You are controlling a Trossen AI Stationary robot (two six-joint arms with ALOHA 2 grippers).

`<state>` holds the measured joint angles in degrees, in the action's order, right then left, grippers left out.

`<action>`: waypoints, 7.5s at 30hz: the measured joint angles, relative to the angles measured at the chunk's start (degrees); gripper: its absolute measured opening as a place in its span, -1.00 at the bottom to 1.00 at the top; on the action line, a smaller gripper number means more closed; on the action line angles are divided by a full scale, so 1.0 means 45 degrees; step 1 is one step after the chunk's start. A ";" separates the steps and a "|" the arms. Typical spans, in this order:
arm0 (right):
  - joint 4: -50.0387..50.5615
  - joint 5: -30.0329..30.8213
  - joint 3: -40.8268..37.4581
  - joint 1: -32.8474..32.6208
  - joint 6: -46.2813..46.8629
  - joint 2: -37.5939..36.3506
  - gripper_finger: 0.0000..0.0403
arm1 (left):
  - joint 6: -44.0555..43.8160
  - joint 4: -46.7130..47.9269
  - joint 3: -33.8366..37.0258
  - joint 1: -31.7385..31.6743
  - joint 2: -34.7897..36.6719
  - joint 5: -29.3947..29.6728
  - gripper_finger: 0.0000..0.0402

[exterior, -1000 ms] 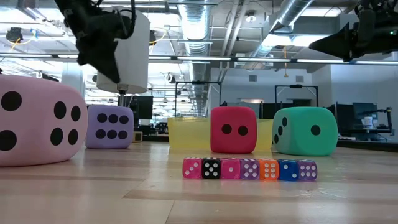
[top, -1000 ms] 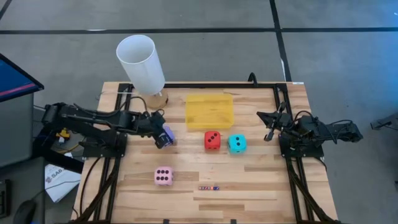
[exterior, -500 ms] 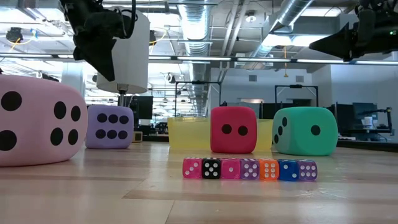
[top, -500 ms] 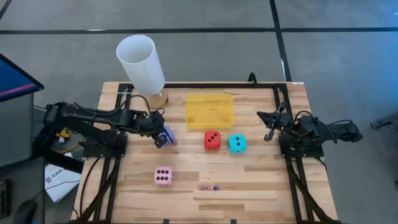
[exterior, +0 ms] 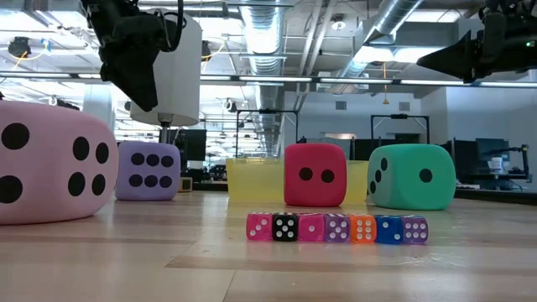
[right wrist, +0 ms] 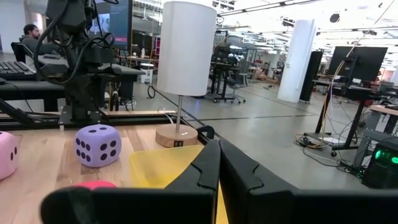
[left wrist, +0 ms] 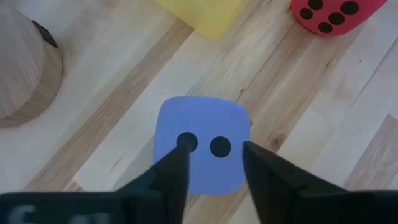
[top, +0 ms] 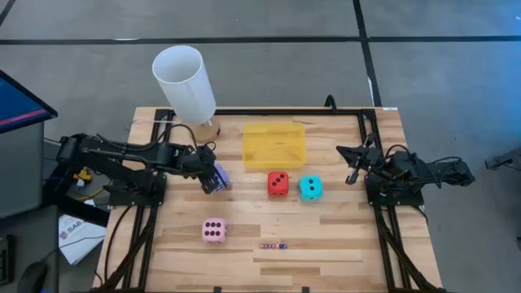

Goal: Pick & Place Dice
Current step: Put the big purple dice into the yellow bin

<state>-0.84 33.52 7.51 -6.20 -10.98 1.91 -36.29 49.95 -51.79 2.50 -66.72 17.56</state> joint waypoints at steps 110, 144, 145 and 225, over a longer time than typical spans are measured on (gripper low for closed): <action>0.0087 -0.0005 -0.0015 -0.0005 -0.0015 0.0002 -0.99 | 0.0271 -0.3626 0.2219 0.0248 -0.1501 0.0470 0.73; 0.0087 -0.0005 -0.0015 -0.0005 -0.0015 0.0005 -0.99 | 0.0967 -0.6529 0.2530 0.0183 -0.1423 -0.0228 0.25; 0.0087 -0.0005 -0.0015 0.0000 -0.0015 0.0005 -0.99 | 0.0967 -0.6531 0.2530 0.0208 -0.1423 -0.0228 0.29; 0.0083 -0.0102 0.0000 -0.0006 0.0000 0.0000 -0.99 | 0.7699 -0.6930 0.2029 0.0539 -0.3492 -0.1114 0.59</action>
<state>-0.47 33.06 7.51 -6.22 -10.98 1.91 -1.65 18.77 -42.66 4.93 -82.43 12.55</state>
